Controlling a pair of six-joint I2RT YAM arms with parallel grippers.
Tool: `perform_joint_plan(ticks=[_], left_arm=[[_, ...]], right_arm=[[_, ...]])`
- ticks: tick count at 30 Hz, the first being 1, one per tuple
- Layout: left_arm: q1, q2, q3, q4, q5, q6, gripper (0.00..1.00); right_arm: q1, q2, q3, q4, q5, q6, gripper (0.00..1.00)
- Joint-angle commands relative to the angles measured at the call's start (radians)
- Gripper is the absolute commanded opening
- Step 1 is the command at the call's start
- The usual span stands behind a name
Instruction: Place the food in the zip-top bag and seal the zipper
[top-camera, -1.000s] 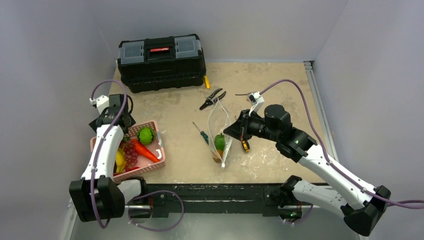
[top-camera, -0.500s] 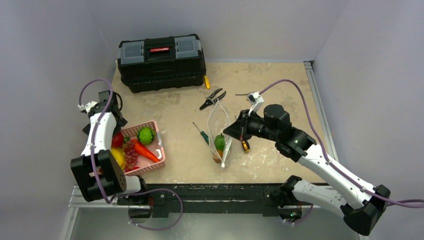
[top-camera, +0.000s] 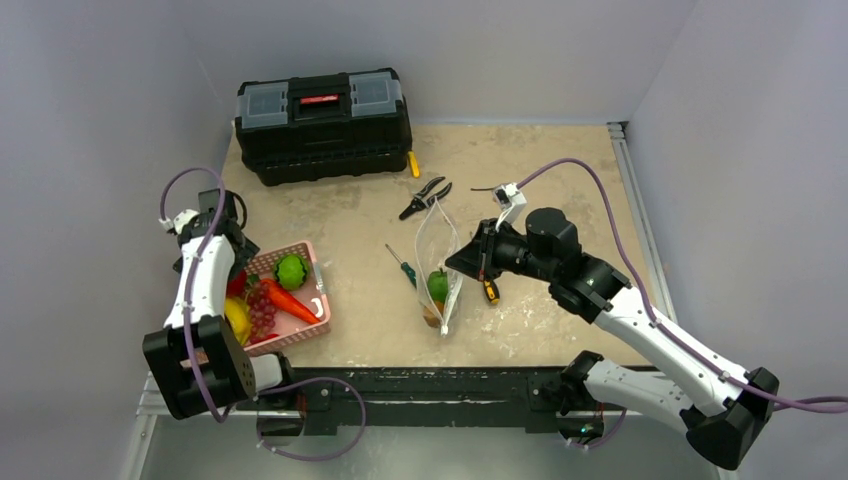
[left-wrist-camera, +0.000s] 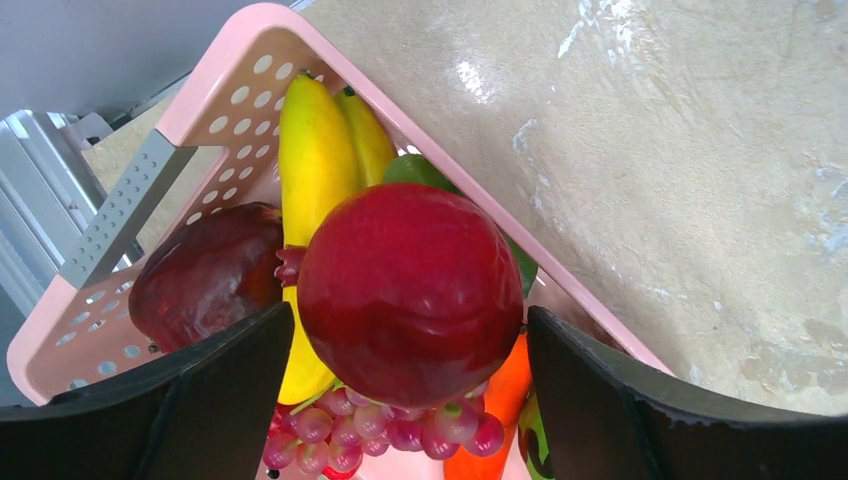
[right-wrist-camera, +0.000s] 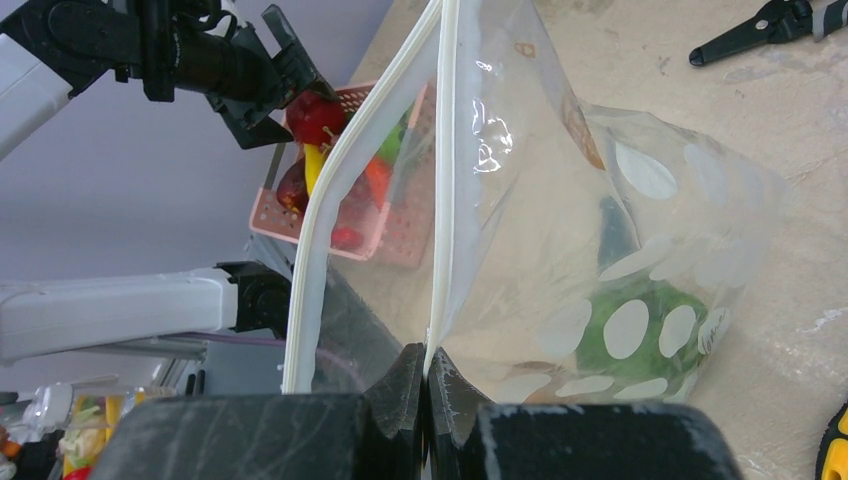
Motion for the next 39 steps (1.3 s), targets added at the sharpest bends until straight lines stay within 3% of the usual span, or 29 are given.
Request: perform_joint_plan(ticks=[1, 4, 13, 18, 23, 27, 33, 39], left_arm=[[0.012, -0.062, -0.017, 0.032, -0.001, 0.000, 0.80], [0.013, -0.075, -0.019, 0.021, -0.013, -0.007, 0.70], [0.010, -0.147, -0.032, 0.015, -0.059, 0.000, 0.60], [-0.041, -0.319, -0.070, 0.043, -0.019, 0.065, 0.58], [-0.070, -0.552, -0.130, 0.106, 0.279, 0.083, 0.48], [-0.106, -0.638, -0.110, 0.054, 0.528, 0.045, 0.43], [-0.284, -0.641, -0.064, 0.034, 0.826, 0.044, 0.36], [-0.464, -0.721, -0.047, 0.238, 1.091, 0.000, 0.35]], right_arm=[[0.004, -0.026, 0.013, 0.038, -0.008, 0.007, 0.00], [0.005, -0.027, 0.008, 0.043, -0.008, 0.011, 0.00], [0.005, -0.035, 0.006, 0.042, -0.007, 0.013, 0.00], [0.004, -0.035, 0.012, 0.037, -0.004, 0.012, 0.00], [0.005, -0.025, 0.015, 0.043, -0.001, 0.007, 0.00], [0.005, 0.003, 0.022, 0.048, -0.013, 0.002, 0.00], [0.005, 0.009, 0.019, 0.065, -0.014, 0.009, 0.00], [0.005, 0.016, 0.009, 0.071, -0.022, 0.018, 0.00]])
